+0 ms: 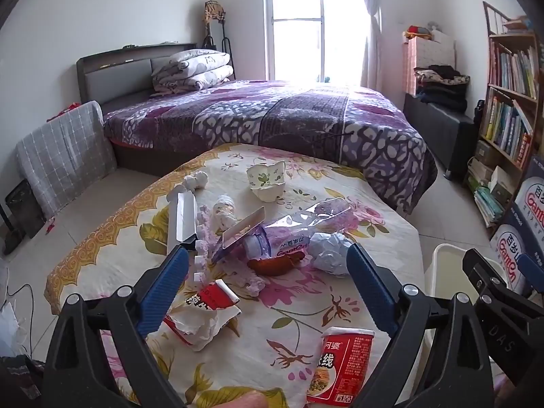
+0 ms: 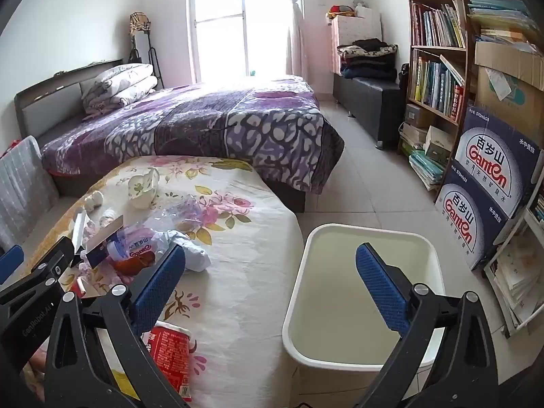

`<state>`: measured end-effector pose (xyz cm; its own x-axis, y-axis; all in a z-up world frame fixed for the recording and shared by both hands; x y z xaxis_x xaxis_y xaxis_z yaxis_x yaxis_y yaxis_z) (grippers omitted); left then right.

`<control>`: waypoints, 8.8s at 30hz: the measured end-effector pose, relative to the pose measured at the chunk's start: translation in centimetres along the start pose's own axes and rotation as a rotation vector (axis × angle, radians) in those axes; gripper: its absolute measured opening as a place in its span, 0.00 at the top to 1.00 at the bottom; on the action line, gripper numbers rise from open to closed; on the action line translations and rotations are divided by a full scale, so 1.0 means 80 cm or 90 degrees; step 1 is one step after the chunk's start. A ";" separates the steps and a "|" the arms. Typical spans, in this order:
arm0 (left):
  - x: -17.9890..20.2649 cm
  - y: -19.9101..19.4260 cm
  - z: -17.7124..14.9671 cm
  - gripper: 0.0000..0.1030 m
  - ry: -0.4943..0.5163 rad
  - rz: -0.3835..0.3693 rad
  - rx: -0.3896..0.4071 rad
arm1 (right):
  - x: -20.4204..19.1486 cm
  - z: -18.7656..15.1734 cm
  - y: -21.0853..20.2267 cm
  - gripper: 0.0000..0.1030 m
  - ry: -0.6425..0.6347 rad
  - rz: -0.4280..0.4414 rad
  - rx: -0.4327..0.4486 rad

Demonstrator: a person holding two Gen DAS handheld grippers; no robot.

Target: Collect trash

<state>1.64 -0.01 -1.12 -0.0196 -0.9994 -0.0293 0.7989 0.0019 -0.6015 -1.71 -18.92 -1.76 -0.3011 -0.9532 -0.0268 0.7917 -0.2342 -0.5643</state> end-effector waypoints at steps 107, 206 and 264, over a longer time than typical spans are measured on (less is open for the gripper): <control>-0.140 0.166 -0.029 0.42 -0.024 -0.190 -0.527 | -0.100 -0.064 0.102 0.57 -0.058 0.203 -0.320; -0.040 0.248 0.053 0.17 0.275 -0.102 -0.425 | -0.165 0.014 0.215 0.07 -0.351 0.244 -0.319; -0.023 0.143 0.140 0.86 0.017 -0.042 -0.090 | -0.094 0.116 0.137 0.53 -0.005 0.211 -0.093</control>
<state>17.57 1.46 0.96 -0.0868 -0.9962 -0.0064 0.7026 -0.0567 -0.7093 14.13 -16.11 -0.05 -0.0365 -0.9745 -0.2212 0.7611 0.1164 -0.6381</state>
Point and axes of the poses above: each gripper's, at about its wrist camera, not at the fingertips, and y roughly the way its jaws point, x to its right, z to its top, the point moved 2 cm from there along y, roughly the way its jaws point, and after that the axes turned 3 degrees about -x, right-handed, at the moved point
